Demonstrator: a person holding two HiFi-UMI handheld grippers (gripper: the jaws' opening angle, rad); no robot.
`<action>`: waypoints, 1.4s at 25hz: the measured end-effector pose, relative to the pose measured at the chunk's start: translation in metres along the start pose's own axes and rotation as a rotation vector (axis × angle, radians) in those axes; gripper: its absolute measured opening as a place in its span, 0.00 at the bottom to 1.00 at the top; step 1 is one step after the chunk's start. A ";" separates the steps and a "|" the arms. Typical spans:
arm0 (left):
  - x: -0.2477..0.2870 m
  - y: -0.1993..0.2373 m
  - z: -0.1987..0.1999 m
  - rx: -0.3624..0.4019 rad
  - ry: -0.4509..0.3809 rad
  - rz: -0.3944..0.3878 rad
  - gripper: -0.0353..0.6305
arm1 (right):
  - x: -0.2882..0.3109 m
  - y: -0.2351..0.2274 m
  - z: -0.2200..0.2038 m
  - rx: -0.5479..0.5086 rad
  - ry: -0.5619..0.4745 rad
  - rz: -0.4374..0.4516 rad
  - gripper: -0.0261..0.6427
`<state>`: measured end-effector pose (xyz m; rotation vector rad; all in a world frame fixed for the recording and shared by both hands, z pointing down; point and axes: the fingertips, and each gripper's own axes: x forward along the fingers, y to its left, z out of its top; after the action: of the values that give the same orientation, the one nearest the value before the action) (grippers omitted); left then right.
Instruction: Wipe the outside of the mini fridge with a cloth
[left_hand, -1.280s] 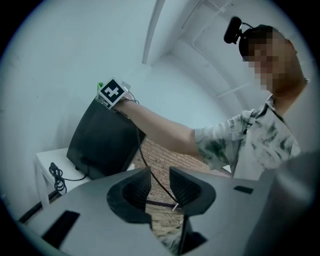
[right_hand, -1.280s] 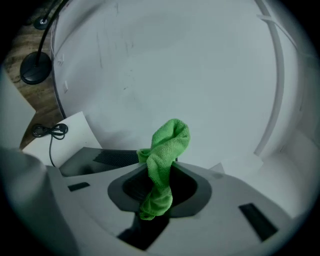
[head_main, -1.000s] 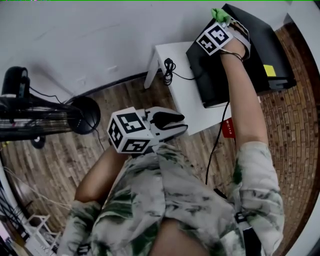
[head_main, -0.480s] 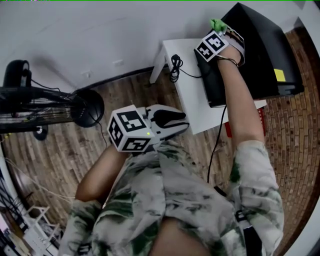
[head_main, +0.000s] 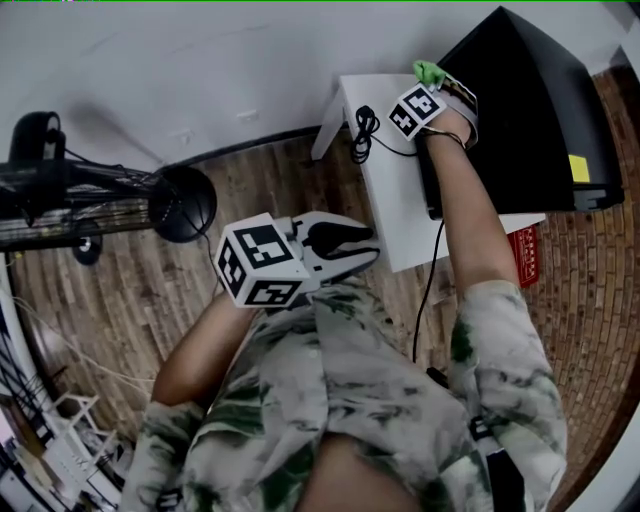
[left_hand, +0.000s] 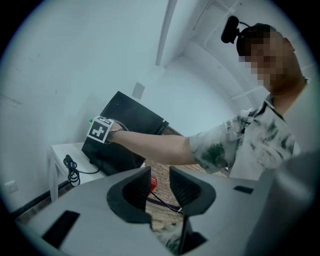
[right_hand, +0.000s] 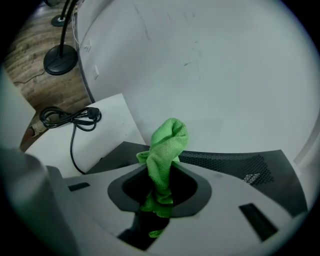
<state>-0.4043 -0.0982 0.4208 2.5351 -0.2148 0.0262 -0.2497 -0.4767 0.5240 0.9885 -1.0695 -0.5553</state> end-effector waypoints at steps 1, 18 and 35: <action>0.000 0.002 0.000 -0.003 0.000 0.005 0.24 | 0.004 0.006 0.001 -0.005 0.004 0.009 0.19; -0.004 0.035 -0.001 -0.044 0.007 0.064 0.24 | 0.056 0.116 0.011 -0.096 0.048 0.202 0.19; -0.007 0.056 -0.001 -0.052 0.019 0.104 0.24 | 0.063 0.185 0.023 0.058 -0.029 0.409 0.19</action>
<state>-0.4202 -0.1423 0.4525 2.4691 -0.3353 0.0844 -0.2583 -0.4468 0.7181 0.7822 -1.2784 -0.2053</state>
